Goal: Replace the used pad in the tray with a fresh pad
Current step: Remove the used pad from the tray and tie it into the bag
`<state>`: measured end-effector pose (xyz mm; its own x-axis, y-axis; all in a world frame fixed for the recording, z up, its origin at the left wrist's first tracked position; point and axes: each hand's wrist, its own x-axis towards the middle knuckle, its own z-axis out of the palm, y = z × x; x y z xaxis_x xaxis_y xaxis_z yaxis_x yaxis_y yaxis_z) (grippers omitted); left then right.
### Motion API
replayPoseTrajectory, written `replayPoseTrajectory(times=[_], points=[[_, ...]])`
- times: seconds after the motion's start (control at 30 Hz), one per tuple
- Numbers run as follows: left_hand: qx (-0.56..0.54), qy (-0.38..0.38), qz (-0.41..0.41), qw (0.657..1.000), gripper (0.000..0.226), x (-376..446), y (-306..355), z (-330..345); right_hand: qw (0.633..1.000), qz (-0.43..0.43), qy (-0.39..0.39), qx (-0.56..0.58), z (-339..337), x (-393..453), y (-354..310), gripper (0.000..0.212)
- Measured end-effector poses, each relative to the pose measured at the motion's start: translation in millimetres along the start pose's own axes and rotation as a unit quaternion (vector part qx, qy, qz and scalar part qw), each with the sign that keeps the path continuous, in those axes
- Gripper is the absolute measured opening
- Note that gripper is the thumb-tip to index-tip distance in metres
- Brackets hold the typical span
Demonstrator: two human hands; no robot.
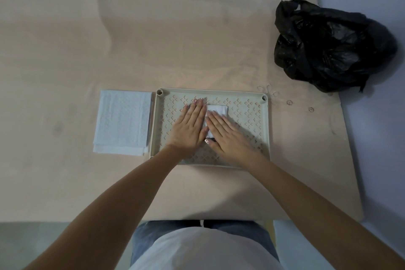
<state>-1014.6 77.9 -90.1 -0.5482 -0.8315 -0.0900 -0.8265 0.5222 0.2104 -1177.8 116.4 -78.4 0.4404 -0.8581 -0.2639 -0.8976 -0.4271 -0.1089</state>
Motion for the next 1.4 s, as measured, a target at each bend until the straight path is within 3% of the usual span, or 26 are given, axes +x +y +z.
replayPoseTrajectory(times=[0.27, 0.47, 0.8, 1.0, 1.27, 1.33, 1.4], points=[[-0.007, -0.005, 0.010, 1.000, 0.057, 0.9, -1.2, -6.6, 0.999, 0.017, -0.031, 0.015, 4.4, 1.9, 0.6, 0.070], [0.061, -0.042, 0.027, 0.997, 0.063, -12.8, -2.5, -13.6, 0.999, 0.015, -0.044, -0.002, 6.6, 4.0, 2.0, 0.071], [0.032, -0.092, 0.082, 0.992, 0.073, -30.5, -13.4, -5.3, 0.998, 0.000, -0.053, 0.020, 0.8, 4.1, 5.2, 0.073], [0.030, -0.110, 0.088, 0.990, 0.076, -29.1, -15.8, -2.6, 0.998, -0.051, -0.035, -0.027, 6.8, -24.5, 13.0, 0.065], [0.059, -0.112, 0.088, 0.988, 0.070, -30.0, -12.5, -9.0, 0.998, -0.029, -0.050, -0.009, 6.5, -24.8, 10.8, 0.059], [-0.013, -0.087, 0.074, 0.993, 0.071, -29.9, -11.3, -17.5, 0.998, -0.026, -0.049, -0.009, 6.9, -25.3, 10.6, 0.057], [-0.155, 0.007, -0.002, 0.988, 0.067, -29.4, -7.3, -25.2, 0.998, -0.026, -0.050, -0.011, 7.3, -25.4, 10.3, 0.058]])
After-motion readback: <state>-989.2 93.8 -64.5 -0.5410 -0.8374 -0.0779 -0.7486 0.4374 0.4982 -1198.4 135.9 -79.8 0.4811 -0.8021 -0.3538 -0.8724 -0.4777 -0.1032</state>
